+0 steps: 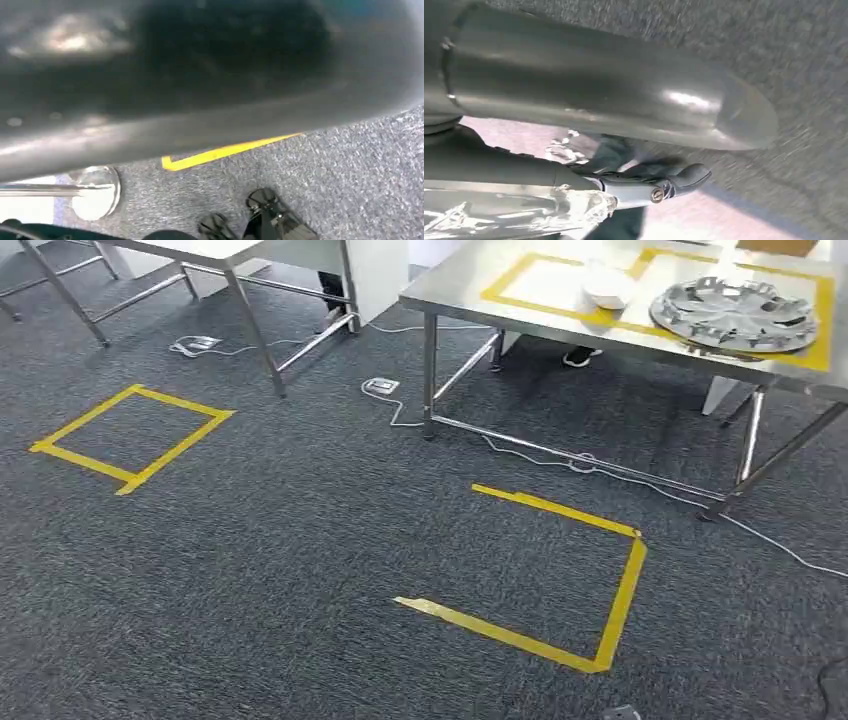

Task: Take the parts from the cabinet and place them on the table.

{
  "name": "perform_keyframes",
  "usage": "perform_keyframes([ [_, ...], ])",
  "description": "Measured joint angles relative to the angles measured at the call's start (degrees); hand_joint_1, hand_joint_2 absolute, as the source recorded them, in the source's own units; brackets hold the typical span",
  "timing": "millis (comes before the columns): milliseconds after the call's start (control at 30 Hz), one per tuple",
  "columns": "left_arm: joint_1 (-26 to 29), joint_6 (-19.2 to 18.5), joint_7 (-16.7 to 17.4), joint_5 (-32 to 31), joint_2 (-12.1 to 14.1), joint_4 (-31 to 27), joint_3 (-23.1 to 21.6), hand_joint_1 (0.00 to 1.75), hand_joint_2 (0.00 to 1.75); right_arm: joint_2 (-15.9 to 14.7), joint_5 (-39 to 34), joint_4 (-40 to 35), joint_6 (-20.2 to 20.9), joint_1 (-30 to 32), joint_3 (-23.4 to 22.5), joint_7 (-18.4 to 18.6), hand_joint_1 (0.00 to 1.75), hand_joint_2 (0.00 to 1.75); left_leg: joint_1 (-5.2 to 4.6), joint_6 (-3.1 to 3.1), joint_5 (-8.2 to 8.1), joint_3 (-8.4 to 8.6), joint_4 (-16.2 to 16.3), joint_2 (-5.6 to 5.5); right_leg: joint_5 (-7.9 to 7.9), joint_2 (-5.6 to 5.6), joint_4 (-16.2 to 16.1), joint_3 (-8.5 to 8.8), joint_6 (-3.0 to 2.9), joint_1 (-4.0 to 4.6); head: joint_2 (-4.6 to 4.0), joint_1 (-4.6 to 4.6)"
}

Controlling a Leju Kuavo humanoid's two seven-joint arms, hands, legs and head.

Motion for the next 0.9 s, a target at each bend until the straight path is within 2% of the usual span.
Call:
perform_keyframes([
  [33, 0.0, -0.3, 0.04, -0.5, -0.02, 0.0, 0.02, 0.0, 0.0, -0.28, 0.3, 0.97, 0.3, -0.13, 0.04, 0.02, 0.0, 0.0, 0.06, -0.14, -0.1, -0.05, 0.0, -0.5, 1.69, 2.36, -4.59, 1.77, -0.29, -0.01, 0.0, 0.02],
  [67, -0.03, -0.68, 0.15, -1.06, 0.0, -0.02, 0.06, 0.0, 0.0, -0.7, 0.78, 1.76, 0.48, -0.32, 0.11, 0.09, 0.0, 0.0, -0.14, -0.34, -0.17, -0.2, 0.16, -0.94, 0.87, 4.36, -5.48, 2.16, -0.4, -0.13, 0.0, -0.09],
  [133, 0.11, -1.72, 0.2, -2.46, 0.02, -0.09, 0.28, 0.0, 0.0, -1.0, 2.11, 3.36, 0.09, -0.5, 0.54, 0.46, 0.0, 0.0, 0.3, -1.08, 0.03, -0.98, 0.29, -2.06, 0.85, 3.69, -6.17, 2.89, -0.35, 0.15, 0.0, -0.13],
  [167, 0.17, -2.08, 0.22, -2.99, 0.02, -0.09, 0.39, 0.0, 0.0, -1.07, 2.65, 4.0, -0.22, -0.59, 0.85, 0.7, 0.0, 0.0, 0.44, -1.45, 0.22, -1.08, 0.24, -2.49, 0.88, 3.31, -6.13, 2.88, -0.46, 0.24, 0.0, -0.07],
  [200, 0.29, -2.53, 0.26, -3.53, 0.04, -0.13, 0.5, 0.0, 0.0, -1.33, 3.25, 4.9, -1.02, -0.68, 1.35, 0.85, 0.0, 0.0, 0.26, -1.85, 0.32, -1.13, 0.15, -3.31, 1.13, 2.55, -6.53, 3.01, -0.81, -0.03, 0.0, -0.09],
  [233, 0.33, -2.79, 0.26, -3.93, 0.04, -0.15, 0.63, 0.0, 0.0, -1.5, 3.67, 5.5, -1.64, -0.81, 1.66, 0.85, 0.0, 0.0, 0.34, -1.94, -0.32, -1.13, 0.81, -1.97, 1.39, 1.75, -7.09, 3.22, -1.06, -0.42, 0.0, -0.06],
  [267, 0.44, -3.25, 0.31, -4.41, 0.06, -0.2, 0.63, 0.0, 0.0, -1.88, 4.1, 6.11, -2.55, -0.95, 2.09, 0.83, 0.0, 0.0, 0.2, -2.33, -2.41, -2.35, 3.29, 1.38, 1.38, 0.98, -7.25, 3.38, -1.34, -0.31, 0.0, -0.85],
  [300, 0.34, -3.61, 0.31, -4.76, 0.07, -0.35, 0.66, 0.0, 0.0, -2.05, 4.39, 6.64, -3.22, -0.97, 2.36, 0.83, 0.0, 0.0, 0.35, -2.68, -4.88, -4.39, 7.54, 2.8, 1.34, 0.09, -7.24, 3.41, -1.43, -0.25, 0.0, -1.07],
  [333, 0.36, -4.0, 0.39, -5.15, 0.07, -0.41, 0.74, 0.0, 0.0, -2.25, 4.7, 7.19, -3.65, -0.95, 2.62, 0.83, 0.0, 0.0, 0.5, -2.94, -7.04, -6.65, 12.16, 3.36, 1.22, -0.88, -7.22, 3.44, -1.54, -0.2, 0.0, -0.98],
  [367, 0.43, -4.57, 0.5, -5.51, 0.07, -0.48, 0.7, 0.0, 0.0, -2.47, 5.03, 7.73, -4.22, -0.95, 3.02, 0.83, 0.0, 0.0, 0.66, -3.2, -8.49, -8.77, 16.4, 3.56, 1.11, -1.85, -7.19, 3.42, -1.58, -0.17, 0.0, -1.01],
  [400, 0.58, -5.07, 0.5, -6.08, 0.09, -0.5, 0.68, 0.0, 0.0, -2.6, 5.33, 8.15, -4.75, -1.03, 3.39, 0.83, 0.0, 0.0, 0.82, -3.42, -8.46, -9.73, 18.13, 3.59, 0.99, -2.67, -7.16, 3.46, -1.54, -0.17, 0.0, -1.01],
  [433, 0.92, -5.57, 0.59, -6.62, 0.09, -0.74, 0.7, 0.0, 0.0, -2.77, 5.68, 8.54, -5.31, -1.2, 3.8, 0.81, 0.0, 0.0, 1.0, -3.59, -6.85, -9.14, 16.97, 3.65, 0.84, -3.48, -7.14, 3.45, -1.49, -0.18, 0.0, -1.03],
  [467, 1.24, -5.88, 0.66, -6.99, 0.09, -1.07, 0.7, 0.0, 0.0, -2.84, 5.86, 8.85, -5.73, -1.4, 4.18, 0.81, 0.0, 0.0, 1.13, -3.64, -4.45, -7.42, 13.59, 3.88, 0.67, -4.12, -7.12, 3.39, -1.35, -0.21, 0.0, -1.03],
  [500, 1.51, -6.08, 0.68, -7.14, 0.09, -1.36, 0.7, 0.0, 0.0, -2.88, 6.05, 9.09, -6.25, -1.57, 4.53, 0.76, 0.0, 0.0, 1.22, -3.62, -1.8, -4.78, 8.59, 4.56, 0.41, -4.69, -7.1, 3.63, -1.21, -0.25, 0.0, -1.03],
  [533, 1.67, -6.16, 0.68, -7.12, 0.09, -1.66, 0.7, 0.0, 0.0, -2.91, 6.47, 9.26, -7.13, -1.65, 4.94, 0.63, 0.0, 0.0, 1.21, -3.49, 0.44, -1.59, 2.85, 6.32, 0.07, -5.35, -7.09, 4.13, -0.93, -0.24, 0.0, -1.05],
  [567, 1.65, -6.21, 0.68, -7.06, 0.07, -1.84, 0.66, 0.0, 0.0, -3.06, 6.82, 9.42, -7.84, -1.65, 5.33, 0.63, 0.0, 0.0, 0.7, -3.32, -0.66, -0.42, 0.61, 9.23, -0.29, -5.79, -7.0, 4.49, -0.51, 0.17, 0.0, -1.07],
  [600, 1.68, -6.23, 0.68, -6.9, 0.04, -2.21, 0.63, 0.0, 0.0, -3.12, 6.88, 9.74, -8.46, -1.68, 5.71, 0.68, 0.0, 0.0, 0.76, -2.68, -0.37, -0.47, 0.6, 8.12, -0.56, -6.18, -6.9, 4.6, -0.08, 0.34, 0.0, -0.92],
  [667, 1.98, -6.25, 0.7, -6.77, 0.04, -2.36, 0.57, 0.0, 0.0, -3.32, 6.88, 10.27, -8.61, -1.95, 6.21, 0.81, 0.0, 0.0, 0.49, -2.22, -0.41, -0.83, 0.68, 7.29, -0.47, -7.11, -7.11, 5.36, 0.32, 0.24, 0.0, -0.83],
  [700, 2.23, -6.25, 0.7, -6.77, 0.04, -2.36, 0.57, 0.0, 0.0, -3.39, 6.88, 10.53, -8.59, -2.1, 6.38, 0.92, 0.0, 0.0, 0.42, -1.72, -0.22, -0.96, 0.55, 6.58, -0.42, -7.72, -7.33, 5.91, 0.75, 0.12, 0.0, -0.9],
  [733, 2.33, -6.25, 0.7, -6.77, -0.02, -2.47, 0.55, 0.0, 0.0, -3.45, 6.99, 10.68, -8.57, -2.12, 6.62, 0.92, 0.0, 0.0, 0.94, -1.16, 0.16, -0.53, -0.06, 5.93, -1.12, -7.22, -7.11, 5.33, 1.15, -0.11, 0.0, -0.9],
  [767, 2.38, -6.27, 0.63, -6.6, -0.02, -2.51, 0.57, 0.0, 0.0, -3.69, 7.08, 10.93, -8.59, -2.19, 6.84, 0.9, 0.0, 0.0, 0.95, -0.98, 0.2, -0.61, -0.07, 5.61, -2.54, -4.63, -5.37, 4.87, 1.27, -0.07, 0.0, -0.37],
  [800, 2.29, -6.38, 0.55, -6.49, -0.02, -2.54, 0.61, 0.0, 0.0, -3.71, 7.21, 11.23, -8.66, -2.3, 7.08, 0.87, 0.0, 0.0, 0.93, -0.73, 0.3, -0.75, -0.06, 5.1, -4.65, -2.73, -1.53, 3.07, 1.29, -0.12, 0.0, -0.17],
  [833, 2.22, -6.47, 0.44, -6.25, -0.02, -2.54, 0.61, 0.0, 0.0, -3.91, 7.21, 11.58, -8.7, -2.24, 7.21, 0.79, 0.0, 0.0, 0.86, -0.64, 0.35, -0.89, -0.04, 4.44, -7.03, -1.69, 4.15, 0.26, 1.31, -0.12, 0.0, -0.11],
  [867, 2.21, -6.51, 0.37, -5.94, 0.0, -2.54, 0.59, 0.0, 0.0, -3.91, 7.21, 11.91, -8.72, -2.19, 7.3, 0.63, 0.0, 0.0, 0.76, -0.54, 0.34, -0.95, -0.03, 3.77, -8.51, -1.33, 8.8, -2.21, 1.29, -0.1, 0.0, -0.13],
  [900, 2.19, -6.49, 0.22, -5.92, 0.0, -2.54, 0.59, 0.0, 0.0, -3.93, 7.17, 12.15, -8.74, -2.16, 7.39, 0.39, 0.0, 0.0, 0.68, -0.53, 0.34, -0.95, 0.0, 3.07, -8.88, -1.18, 11.66, -4.0, 1.24, -0.05, 0.0, -0.07],
])
